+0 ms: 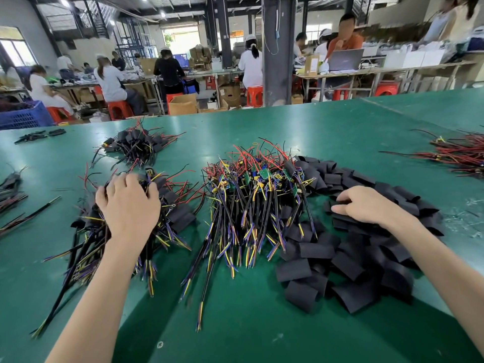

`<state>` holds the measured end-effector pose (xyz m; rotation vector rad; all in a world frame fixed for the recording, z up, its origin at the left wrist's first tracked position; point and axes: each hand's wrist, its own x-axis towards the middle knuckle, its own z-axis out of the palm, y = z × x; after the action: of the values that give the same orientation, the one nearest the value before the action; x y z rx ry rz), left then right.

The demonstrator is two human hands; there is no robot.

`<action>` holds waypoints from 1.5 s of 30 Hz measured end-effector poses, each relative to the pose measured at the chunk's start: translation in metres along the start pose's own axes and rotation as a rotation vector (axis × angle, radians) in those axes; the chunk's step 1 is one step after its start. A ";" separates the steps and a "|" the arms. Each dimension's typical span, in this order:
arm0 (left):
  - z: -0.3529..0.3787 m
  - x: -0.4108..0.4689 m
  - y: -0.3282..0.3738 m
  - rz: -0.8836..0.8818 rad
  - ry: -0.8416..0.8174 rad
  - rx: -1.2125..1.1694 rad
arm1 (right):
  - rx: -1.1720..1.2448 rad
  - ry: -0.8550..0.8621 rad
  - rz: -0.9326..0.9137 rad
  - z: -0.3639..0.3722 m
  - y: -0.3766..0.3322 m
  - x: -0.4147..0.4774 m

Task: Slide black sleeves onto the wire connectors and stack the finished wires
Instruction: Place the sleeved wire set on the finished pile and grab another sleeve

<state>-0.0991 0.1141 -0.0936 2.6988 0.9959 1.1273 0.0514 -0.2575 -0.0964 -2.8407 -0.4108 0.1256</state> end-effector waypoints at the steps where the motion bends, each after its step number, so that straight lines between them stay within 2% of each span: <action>1: -0.002 -0.001 0.007 -0.015 0.026 -0.024 | 0.002 -0.016 -0.008 -0.001 0.000 0.000; 4: -0.006 -0.005 0.045 0.056 0.053 -0.171 | -0.055 -0.048 -0.038 0.001 0.001 0.002; 10: 0.012 -0.010 0.148 0.312 -0.199 -0.424 | -0.202 0.097 -0.067 0.010 0.000 0.002; 13: 0.024 -0.001 0.182 0.313 -0.380 -0.320 | -0.254 0.208 -0.097 0.014 -0.001 0.000; 15: 0.030 0.002 0.196 0.324 -0.428 -0.182 | -0.263 0.243 -0.106 0.014 -0.002 0.000; 17: 0.034 0.005 0.203 0.286 -0.470 -0.153 | -0.239 0.262 -0.116 0.013 -0.003 -0.001; 20: 0.037 0.017 0.205 0.175 -0.611 -0.242 | -0.178 0.296 -0.151 0.013 -0.006 -0.004; 25: 0.038 0.022 0.203 -0.074 -0.719 -0.636 | -0.119 0.292 -0.200 0.014 -0.010 -0.007; 31: 0.027 0.029 0.200 -0.445 -0.671 -1.281 | -0.107 0.308 -0.216 0.015 -0.012 -0.006; 34: 0.001 0.042 0.196 -0.477 -0.649 -1.525 | -0.049 0.340 -0.247 0.014 -0.012 -0.006; 36: -0.019 0.050 0.191 -0.469 -0.551 -1.634 | -0.014 0.369 -0.249 0.014 -0.014 -0.007; 38: -0.041 0.059 0.186 -0.382 -0.359 -1.663 | 0.029 0.403 -0.242 0.015 -0.016 -0.007; 41: -0.075 0.068 0.176 -0.145 -0.108 -1.590 | 0.082 0.435 -0.254 0.016 -0.020 -0.008; 43: -0.093 0.070 0.166 0.086 0.026 -1.378 | 0.106 0.454 -0.271 0.016 -0.022 -0.010; 45: -0.100 0.060 0.152 0.362 0.069 -1.023 | 0.127 0.474 -0.302 0.016 -0.024 -0.012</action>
<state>-0.0501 0.0095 0.0598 1.9931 -0.1319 1.2857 0.0322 -0.2352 -0.1044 -2.5323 -0.6819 -0.5463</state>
